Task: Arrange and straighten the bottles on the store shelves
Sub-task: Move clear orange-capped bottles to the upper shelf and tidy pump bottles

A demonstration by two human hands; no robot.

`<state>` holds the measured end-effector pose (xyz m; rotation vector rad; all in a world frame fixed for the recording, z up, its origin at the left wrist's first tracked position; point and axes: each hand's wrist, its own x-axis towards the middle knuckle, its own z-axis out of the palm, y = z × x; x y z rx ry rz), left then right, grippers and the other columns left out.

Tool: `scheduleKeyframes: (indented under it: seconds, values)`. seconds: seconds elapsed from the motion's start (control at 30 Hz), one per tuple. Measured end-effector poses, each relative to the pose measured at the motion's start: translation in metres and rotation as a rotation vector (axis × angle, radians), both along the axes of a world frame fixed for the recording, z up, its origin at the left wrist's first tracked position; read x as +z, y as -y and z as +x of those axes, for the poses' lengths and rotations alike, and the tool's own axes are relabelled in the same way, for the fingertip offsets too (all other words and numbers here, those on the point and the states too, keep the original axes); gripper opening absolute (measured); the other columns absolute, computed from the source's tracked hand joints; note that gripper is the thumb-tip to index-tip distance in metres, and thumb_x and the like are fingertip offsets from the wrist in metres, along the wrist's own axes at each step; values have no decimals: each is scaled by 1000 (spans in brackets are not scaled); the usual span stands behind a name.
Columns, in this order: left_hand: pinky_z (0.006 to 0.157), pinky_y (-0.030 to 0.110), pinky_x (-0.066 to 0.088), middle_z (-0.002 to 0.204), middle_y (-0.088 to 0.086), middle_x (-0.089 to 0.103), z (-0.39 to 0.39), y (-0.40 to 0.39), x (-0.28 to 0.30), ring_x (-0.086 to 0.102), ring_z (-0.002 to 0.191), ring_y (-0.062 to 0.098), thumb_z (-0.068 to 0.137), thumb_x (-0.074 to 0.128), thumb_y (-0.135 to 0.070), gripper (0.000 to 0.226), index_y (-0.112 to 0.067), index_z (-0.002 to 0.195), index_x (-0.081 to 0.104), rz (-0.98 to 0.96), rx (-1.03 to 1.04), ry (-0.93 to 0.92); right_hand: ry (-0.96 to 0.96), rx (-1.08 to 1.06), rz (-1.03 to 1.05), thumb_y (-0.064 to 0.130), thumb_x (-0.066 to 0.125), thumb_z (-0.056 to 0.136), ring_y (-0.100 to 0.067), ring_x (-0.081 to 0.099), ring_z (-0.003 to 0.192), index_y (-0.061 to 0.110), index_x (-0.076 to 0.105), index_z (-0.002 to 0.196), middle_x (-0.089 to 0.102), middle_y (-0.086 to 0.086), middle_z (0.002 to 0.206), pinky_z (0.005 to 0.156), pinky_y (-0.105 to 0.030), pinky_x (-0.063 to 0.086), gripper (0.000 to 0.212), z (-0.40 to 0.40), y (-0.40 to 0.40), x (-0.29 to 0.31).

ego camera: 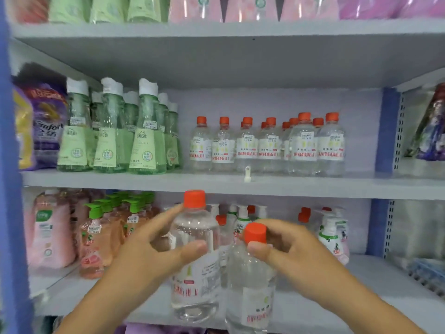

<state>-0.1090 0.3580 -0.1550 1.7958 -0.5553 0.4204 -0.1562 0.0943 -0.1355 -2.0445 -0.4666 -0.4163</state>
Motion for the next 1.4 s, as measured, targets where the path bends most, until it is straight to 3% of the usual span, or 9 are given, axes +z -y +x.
scheduleKeyframes:
  seconds: [0.1, 0.27, 0.47, 0.6, 0.7, 0.9, 1.03, 1.2, 1.4]
  values:
    - [58, 13, 57, 106, -27, 76, -28, 10, 59, 75, 91, -2, 34, 76, -94, 84, -79, 114, 55, -55, -16, 171, 14, 77, 90, 52, 80, 74, 3, 73, 92, 43, 77, 101, 79, 14, 102, 77, -14, 52, 29, -29, 14, 54]
    - [81, 40, 59, 112, -18, 77, -22, 41, 137, 76, 98, 6, 66, 74, -81, 66, -60, 128, 61, -112, -133, 374, 221, -62, 151, 48, 73, 80, -7, 74, 91, 26, 80, 99, 80, 10, 101, 72, -29, 51, 30, -34, 33, 146]
    - [63, 14, 57, 98, -22, 78, 47, 86, 193, 76, 87, 0, 75, 82, -60, 51, -54, 124, 66, -125, -118, 319, 299, -341, 182, 42, 72, 93, -5, 71, 83, 25, 75, 101, 74, 9, 104, 57, -24, 52, 19, 28, 48, 211]
    - [51, 6, 49, 84, -33, 72, 103, 115, 197, 70, 71, -11, 75, 88, -50, 37, -52, 108, 70, -47, -105, 254, 276, -494, 110, 36, 69, 95, -20, 65, 79, 2, 70, 110, 68, -5, 94, 72, -34, 48, 37, 80, 53, 210]
    - [58, 18, 55, 93, -14, 77, 140, 134, 191, 73, 69, -5, 72, 89, -50, 50, -45, 118, 70, 14, -121, 165, 211, -561, 79, 37, 69, 95, -27, 73, 92, 7, 70, 108, 76, -9, 105, 79, -41, 56, 33, 110, 58, 203]
    - [59, 22, 58, 102, -13, 72, 184, 151, 193, 74, 79, 6, 68, 86, -65, 76, -47, 137, 59, 198, -83, 85, 190, -659, -160, 39, 67, 96, -17, 63, 75, 19, 67, 99, 71, -4, 94, 63, -31, 49, 20, 147, 67, 206]
    - [68, 35, 66, 114, -13, 67, 196, 150, 197, 71, 86, 11, 69, 76, -77, 85, -44, 143, 54, 432, 47, 117, 243, -633, -374, 37, 66, 97, -23, 64, 96, 19, 56, 136, 61, -2, 118, 77, -33, 53, 44, 156, 66, 212]
    - [47, 23, 57, 100, -11, 66, 213, 156, 204, 74, 70, 13, 72, 81, -68, 93, -32, 151, 46, 472, 83, 43, 234, -718, -724, 54, 58, 97, -25, 58, 105, 29, 59, 131, 60, -2, 124, 92, -40, 52, 43, 171, 75, 225]
    - [76, 29, 58, 119, -13, 59, 222, 152, 182, 63, 94, 2, 62, 62, -92, 97, -46, 145, 47, 364, 69, 167, 260, -812, -958, 66, 45, 98, -29, 46, 120, 31, 56, 137, 54, -7, 135, 95, -37, 37, 53, 190, 91, 229]
